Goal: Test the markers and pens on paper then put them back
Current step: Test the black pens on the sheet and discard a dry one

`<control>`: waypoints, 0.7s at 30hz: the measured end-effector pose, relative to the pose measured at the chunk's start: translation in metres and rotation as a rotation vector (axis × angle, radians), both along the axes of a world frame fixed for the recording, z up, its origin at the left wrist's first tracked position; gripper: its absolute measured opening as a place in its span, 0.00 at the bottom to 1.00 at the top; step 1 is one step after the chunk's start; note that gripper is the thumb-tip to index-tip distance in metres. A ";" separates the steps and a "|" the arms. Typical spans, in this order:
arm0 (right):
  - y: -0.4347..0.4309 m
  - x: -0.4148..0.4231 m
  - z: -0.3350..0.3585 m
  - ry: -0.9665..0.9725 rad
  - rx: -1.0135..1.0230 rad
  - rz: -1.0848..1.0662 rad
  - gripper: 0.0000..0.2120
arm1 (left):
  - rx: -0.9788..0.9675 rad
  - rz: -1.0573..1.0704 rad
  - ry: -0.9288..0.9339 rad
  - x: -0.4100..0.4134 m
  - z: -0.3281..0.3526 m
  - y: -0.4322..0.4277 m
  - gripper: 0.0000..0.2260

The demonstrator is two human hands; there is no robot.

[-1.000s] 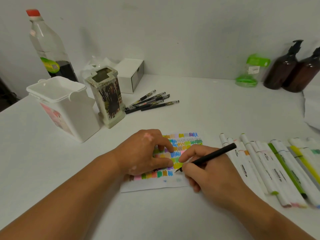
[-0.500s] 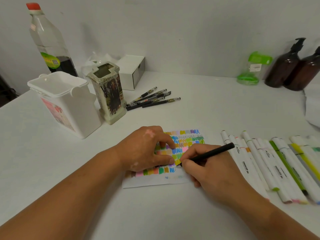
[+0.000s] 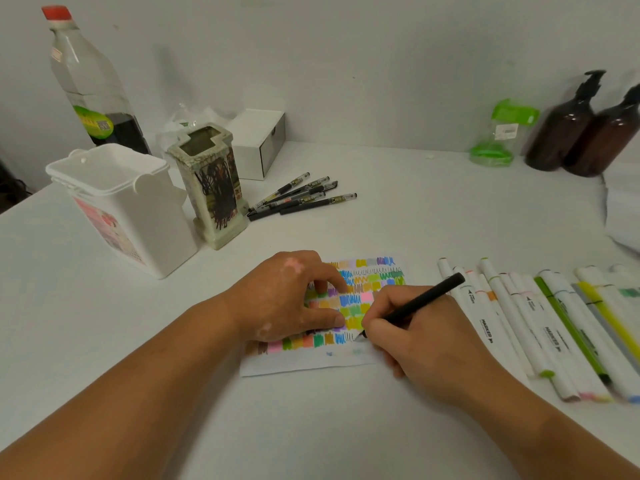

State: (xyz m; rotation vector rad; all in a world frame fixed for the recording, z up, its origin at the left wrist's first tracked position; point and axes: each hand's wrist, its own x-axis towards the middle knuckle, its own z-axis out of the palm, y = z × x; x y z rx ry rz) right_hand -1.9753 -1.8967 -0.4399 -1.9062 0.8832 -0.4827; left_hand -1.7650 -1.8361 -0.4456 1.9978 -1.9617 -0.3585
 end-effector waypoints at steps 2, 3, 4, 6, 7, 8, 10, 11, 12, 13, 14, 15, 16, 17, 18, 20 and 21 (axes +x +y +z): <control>0.000 -0.001 -0.001 -0.001 -0.011 -0.015 0.08 | 0.001 0.006 -0.001 0.001 0.000 0.000 0.22; 0.000 -0.001 -0.001 0.007 -0.026 -0.019 0.08 | 0.004 0.012 -0.001 0.001 0.000 0.000 0.23; -0.001 -0.001 -0.001 0.013 -0.048 -0.022 0.07 | 0.009 0.022 0.000 0.001 0.000 0.000 0.24; -0.003 -0.002 -0.001 -0.025 -0.085 -0.066 0.08 | 0.015 0.061 0.046 0.000 0.000 0.000 0.21; -0.005 -0.003 0.000 -0.083 -0.072 -0.110 0.09 | 0.001 0.080 0.115 0.000 0.000 0.001 0.16; -0.009 -0.004 0.002 -0.162 -0.033 -0.153 0.10 | -0.027 0.100 0.208 0.001 0.002 0.001 0.11; -0.016 -0.008 0.006 -0.314 0.066 -0.205 0.13 | -0.093 0.141 0.350 0.001 0.005 0.002 0.07; -0.019 -0.010 0.008 -0.366 0.091 -0.208 0.14 | -0.126 0.157 0.379 0.001 0.008 0.003 0.08; -0.020 -0.012 0.008 -0.401 0.101 -0.201 0.14 | -0.151 0.168 0.392 -0.001 0.008 0.003 0.10; -0.021 -0.014 0.009 -0.426 0.109 -0.189 0.13 | -0.172 0.181 0.392 -0.003 0.008 0.003 0.11; -0.022 -0.015 0.010 -0.447 0.122 -0.180 0.12 | -0.194 0.199 0.387 -0.005 0.008 0.004 0.11; -0.022 -0.015 0.011 -0.466 0.143 -0.175 0.11 | -0.225 0.213 0.385 -0.008 0.007 0.004 0.12; -0.022 -0.015 0.012 -0.490 0.172 -0.171 0.09 | -0.259 0.216 0.386 -0.011 0.007 0.004 0.11; -0.022 -0.015 0.013 -0.522 0.213 -0.167 0.07 | -0.293 0.209 0.386 -0.014 0.007 0.004 0.11; -0.023 -0.016 0.014 -0.563 0.264 -0.161 0.05 | -0.320 0.198 0.387 -0.015 0.007 0.005 0.11; -0.024 -0.017 0.015 -0.644 0.365 -0.147 0.05 | -0.342 0.186 0.423 -0.019 0.009 0.006 0.10; -0.025 -0.018 0.016 -0.671 0.393 -0.142 0.06 | -0.333 0.190 0.464 -0.021 0.009 0.007 0.11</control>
